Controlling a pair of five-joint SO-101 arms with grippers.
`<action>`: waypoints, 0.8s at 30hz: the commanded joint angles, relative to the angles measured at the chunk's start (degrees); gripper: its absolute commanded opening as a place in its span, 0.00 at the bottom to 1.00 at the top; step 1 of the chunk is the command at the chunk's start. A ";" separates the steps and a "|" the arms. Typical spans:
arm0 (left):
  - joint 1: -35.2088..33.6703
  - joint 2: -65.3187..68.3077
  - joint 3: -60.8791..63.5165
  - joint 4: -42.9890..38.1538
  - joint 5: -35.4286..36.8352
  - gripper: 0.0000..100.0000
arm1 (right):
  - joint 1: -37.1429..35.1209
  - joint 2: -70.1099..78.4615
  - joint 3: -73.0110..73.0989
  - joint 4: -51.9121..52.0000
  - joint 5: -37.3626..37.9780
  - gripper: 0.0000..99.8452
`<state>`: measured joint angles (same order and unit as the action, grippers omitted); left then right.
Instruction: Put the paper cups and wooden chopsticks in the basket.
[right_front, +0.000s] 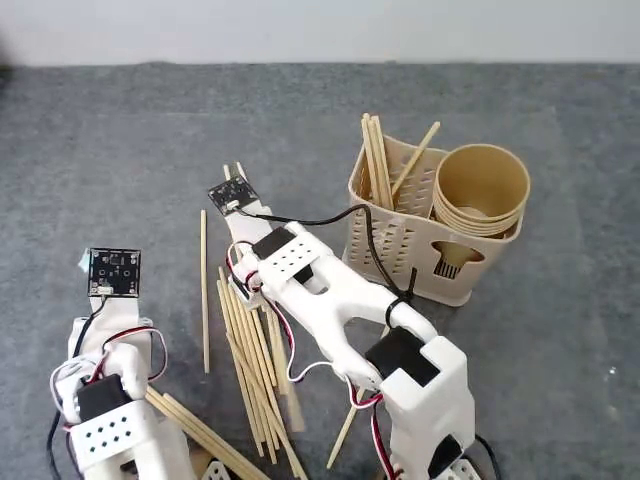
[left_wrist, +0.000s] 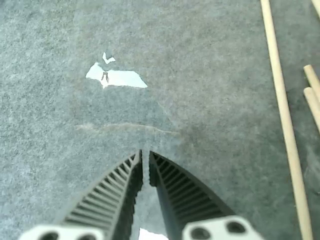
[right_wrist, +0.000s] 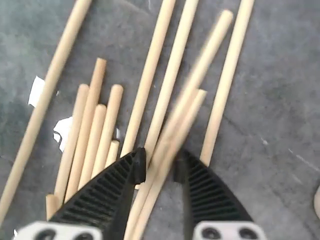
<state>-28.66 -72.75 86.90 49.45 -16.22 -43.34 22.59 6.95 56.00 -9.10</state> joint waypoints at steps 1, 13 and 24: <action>0.44 -0.53 -0.57 -1.14 -0.44 0.03 | 1.36 0.13 -1.05 1.98 2.29 0.01; 0.44 -0.53 -0.57 -1.14 -0.44 0.03 | 2.77 -3.91 -3.52 11.21 4.13 0.01; 0.44 -0.53 -0.57 -1.14 -0.44 0.03 | 2.77 -26.95 -7.74 26.77 4.22 0.01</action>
<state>-28.66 -72.75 86.90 49.45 -16.22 -41.23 5.10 3.16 79.21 -5.67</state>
